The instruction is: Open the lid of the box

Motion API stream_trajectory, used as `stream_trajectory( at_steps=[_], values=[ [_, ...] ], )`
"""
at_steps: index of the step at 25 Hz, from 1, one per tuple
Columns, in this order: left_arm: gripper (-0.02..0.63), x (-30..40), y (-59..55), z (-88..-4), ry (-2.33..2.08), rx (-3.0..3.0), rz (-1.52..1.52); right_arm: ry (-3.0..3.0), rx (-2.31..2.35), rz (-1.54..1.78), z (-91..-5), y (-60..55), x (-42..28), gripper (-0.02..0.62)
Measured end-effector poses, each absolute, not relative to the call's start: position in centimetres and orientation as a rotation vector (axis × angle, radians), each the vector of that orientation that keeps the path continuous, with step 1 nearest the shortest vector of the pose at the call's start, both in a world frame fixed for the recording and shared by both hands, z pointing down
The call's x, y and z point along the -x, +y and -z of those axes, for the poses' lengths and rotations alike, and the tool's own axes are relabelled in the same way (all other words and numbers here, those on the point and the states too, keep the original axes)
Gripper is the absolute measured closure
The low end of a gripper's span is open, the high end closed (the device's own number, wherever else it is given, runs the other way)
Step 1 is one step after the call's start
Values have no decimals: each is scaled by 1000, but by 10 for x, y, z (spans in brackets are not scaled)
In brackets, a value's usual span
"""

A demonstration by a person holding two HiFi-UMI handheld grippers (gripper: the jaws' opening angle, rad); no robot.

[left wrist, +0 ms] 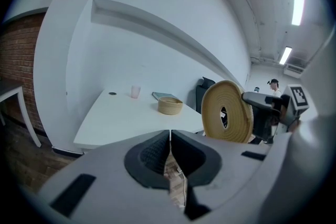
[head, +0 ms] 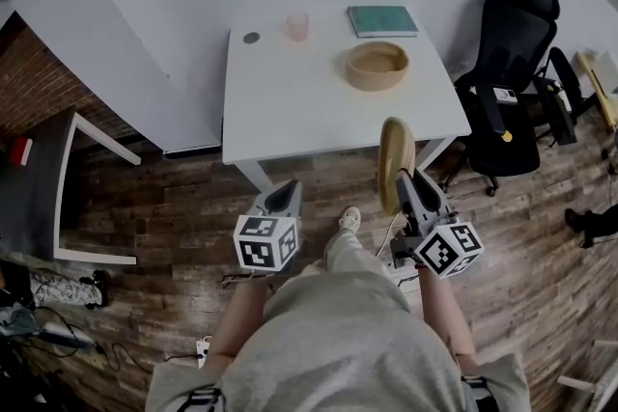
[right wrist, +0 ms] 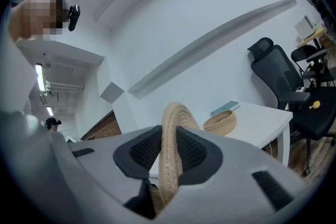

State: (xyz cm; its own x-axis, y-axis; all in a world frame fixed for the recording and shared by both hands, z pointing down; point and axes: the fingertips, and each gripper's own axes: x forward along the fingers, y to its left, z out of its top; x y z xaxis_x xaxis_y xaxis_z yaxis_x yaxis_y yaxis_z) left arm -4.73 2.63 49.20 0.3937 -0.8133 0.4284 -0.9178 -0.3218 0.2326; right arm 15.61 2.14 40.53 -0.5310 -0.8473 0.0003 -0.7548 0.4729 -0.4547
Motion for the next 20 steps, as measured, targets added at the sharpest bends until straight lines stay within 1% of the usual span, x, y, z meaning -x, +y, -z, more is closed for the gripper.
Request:
stream_trajectory(
  at_steps=[20],
  values=[
    [595, 36, 16, -486, -1442, -2255, -329, 2474, 1381, 607, -406, 12, -158, 508]
  ],
)
